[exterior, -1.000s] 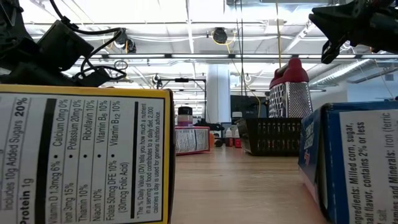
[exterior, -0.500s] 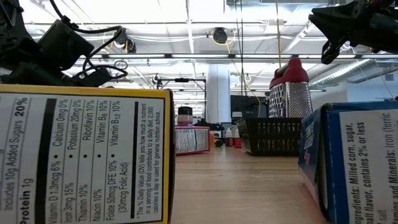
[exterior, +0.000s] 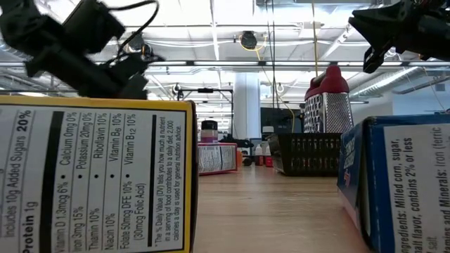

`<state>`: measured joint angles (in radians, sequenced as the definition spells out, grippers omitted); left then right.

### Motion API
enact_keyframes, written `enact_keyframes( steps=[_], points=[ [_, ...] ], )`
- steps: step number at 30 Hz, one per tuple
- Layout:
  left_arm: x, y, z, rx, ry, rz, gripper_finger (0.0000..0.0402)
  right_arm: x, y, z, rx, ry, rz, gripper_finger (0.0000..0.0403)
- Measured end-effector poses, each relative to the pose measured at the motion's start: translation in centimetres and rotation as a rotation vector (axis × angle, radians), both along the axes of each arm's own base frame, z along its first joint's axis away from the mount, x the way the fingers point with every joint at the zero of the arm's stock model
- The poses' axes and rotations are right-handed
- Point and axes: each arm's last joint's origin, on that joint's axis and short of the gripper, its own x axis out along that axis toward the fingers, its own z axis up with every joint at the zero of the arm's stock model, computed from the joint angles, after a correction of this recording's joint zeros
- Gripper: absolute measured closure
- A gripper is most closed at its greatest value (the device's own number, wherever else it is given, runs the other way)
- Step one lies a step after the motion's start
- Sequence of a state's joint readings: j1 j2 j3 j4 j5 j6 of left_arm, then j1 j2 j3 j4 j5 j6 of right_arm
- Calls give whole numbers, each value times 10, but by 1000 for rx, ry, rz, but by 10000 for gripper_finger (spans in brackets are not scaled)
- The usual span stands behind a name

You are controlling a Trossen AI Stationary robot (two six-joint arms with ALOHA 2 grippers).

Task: Pick & Place Kitchen Items
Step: Put the red seasoning can into the black bin

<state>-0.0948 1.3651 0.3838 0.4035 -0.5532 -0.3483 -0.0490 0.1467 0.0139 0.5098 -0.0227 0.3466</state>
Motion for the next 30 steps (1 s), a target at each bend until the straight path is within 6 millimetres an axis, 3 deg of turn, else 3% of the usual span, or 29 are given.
enact_keyframes(
  steps=[7,13,20,30],
  points=[
    [34,-6,46,58,16,-85,249,0,0,0,0,0,0,360],
    [52,-11,71,61,-40,-221,249,0,0,0,0,0,0,360],
    [77,-23,67,41,-102,-351,249,0,0,0,0,-1,0,360],
    [128,-38,57,55,-71,-475,249,0,0,0,0,-1,0,360]
  ],
)
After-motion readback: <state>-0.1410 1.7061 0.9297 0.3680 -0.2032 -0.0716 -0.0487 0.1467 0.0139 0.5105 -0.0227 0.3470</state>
